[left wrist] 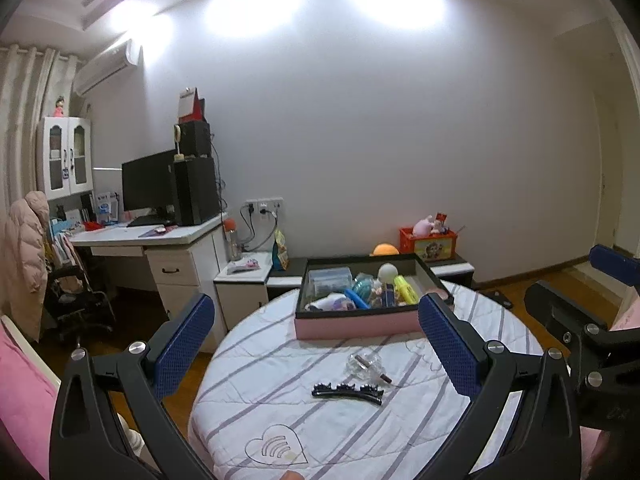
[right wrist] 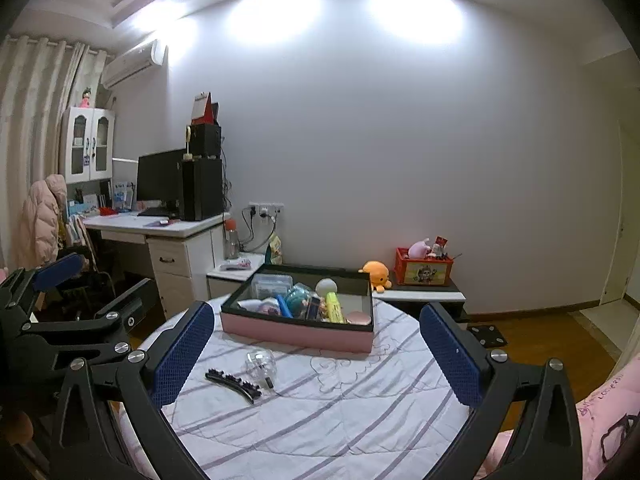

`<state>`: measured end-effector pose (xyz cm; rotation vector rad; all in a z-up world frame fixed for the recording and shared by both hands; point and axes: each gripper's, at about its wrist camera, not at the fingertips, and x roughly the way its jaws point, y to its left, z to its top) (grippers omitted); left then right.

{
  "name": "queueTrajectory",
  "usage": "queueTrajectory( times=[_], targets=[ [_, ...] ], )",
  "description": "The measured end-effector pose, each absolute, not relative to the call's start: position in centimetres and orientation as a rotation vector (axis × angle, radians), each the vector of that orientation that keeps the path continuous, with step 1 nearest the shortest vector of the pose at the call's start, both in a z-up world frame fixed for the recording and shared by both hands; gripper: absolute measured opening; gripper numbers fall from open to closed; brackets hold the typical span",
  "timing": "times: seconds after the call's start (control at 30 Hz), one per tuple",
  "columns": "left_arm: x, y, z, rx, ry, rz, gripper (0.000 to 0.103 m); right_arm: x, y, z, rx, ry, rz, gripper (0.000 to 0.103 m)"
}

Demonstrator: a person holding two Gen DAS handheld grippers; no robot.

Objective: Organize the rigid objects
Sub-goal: 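Withdraw both open grippers from the box toward the hair clip and bottle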

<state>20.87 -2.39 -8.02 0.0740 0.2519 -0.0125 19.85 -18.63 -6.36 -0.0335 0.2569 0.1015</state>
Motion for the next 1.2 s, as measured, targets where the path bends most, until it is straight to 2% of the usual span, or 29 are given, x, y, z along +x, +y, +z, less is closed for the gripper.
queueTrajectory(
  times=[0.2,0.43,0.63,0.83,1.2],
  targets=[
    [24.3,-2.9,-12.1,0.023,0.440,-0.080,0.103,21.9,-19.8,-8.8,-0.031,0.340,0.076,0.103],
    [29.6,-5.2,-19.3,-0.010,0.708,-0.107,0.103,26.5,-22.0,-14.3,0.002,0.522,0.039,0.103],
    [33.4,-5.9,-22.8,0.011,0.805,-0.047,0.103,29.5,-24.1,-18.3,0.035,0.654,0.033,0.103],
    [36.7,-5.0,-24.6,-0.070,0.886,-0.002,0.103,31.1,-24.5,-19.5,0.049,0.694,0.045,0.103],
    [34.5,0.9,-24.8,-0.020,0.925,0.101,0.103,32.8,-22.1,-19.8,0.026,0.729,0.092,0.103]
  ],
)
